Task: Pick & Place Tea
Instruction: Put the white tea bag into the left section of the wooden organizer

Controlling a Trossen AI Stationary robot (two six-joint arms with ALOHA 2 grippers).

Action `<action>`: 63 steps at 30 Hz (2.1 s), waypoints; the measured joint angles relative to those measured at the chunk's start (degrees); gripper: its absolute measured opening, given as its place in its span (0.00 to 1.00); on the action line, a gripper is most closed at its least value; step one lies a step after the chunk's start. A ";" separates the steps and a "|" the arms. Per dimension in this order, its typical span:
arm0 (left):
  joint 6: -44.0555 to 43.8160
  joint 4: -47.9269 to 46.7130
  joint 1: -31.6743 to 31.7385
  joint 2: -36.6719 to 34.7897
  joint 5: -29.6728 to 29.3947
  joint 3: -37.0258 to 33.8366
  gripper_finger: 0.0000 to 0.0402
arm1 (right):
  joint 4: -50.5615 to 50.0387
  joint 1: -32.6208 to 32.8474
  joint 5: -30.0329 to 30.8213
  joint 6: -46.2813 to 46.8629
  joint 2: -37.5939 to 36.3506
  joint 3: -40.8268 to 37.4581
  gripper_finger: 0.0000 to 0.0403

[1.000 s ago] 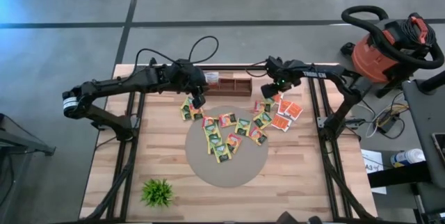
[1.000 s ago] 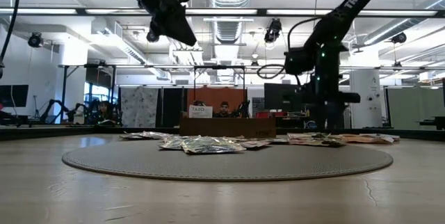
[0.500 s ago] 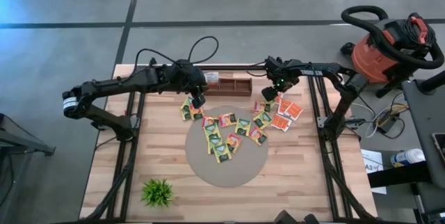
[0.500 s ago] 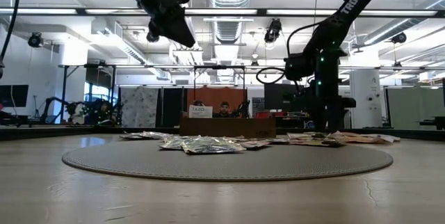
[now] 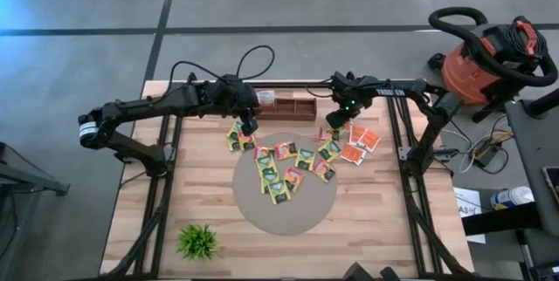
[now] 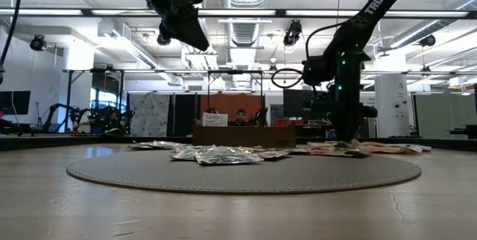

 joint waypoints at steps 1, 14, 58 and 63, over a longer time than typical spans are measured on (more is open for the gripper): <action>0.00 0.00 0.00 0.00 0.00 0.00 0.24 | 0.11 0.00 0.01 0.00 0.00 0.01 0.10; -0.35 0.04 0.00 0.00 -0.67 0.00 0.24 | -0.03 -0.13 2.86 0.09 -6.68 1.06 0.02; -12.69 26.70 1.88 -0.64 16.96 -0.02 0.24 | 79.36 9.72 -23.14 32.13 -17.39 -2.66 0.02; -17.81 25.74 2.33 -3.77 10.93 -0.95 0.24 | 71.40 12.16 -10.58 17.67 -17.49 1.01 0.02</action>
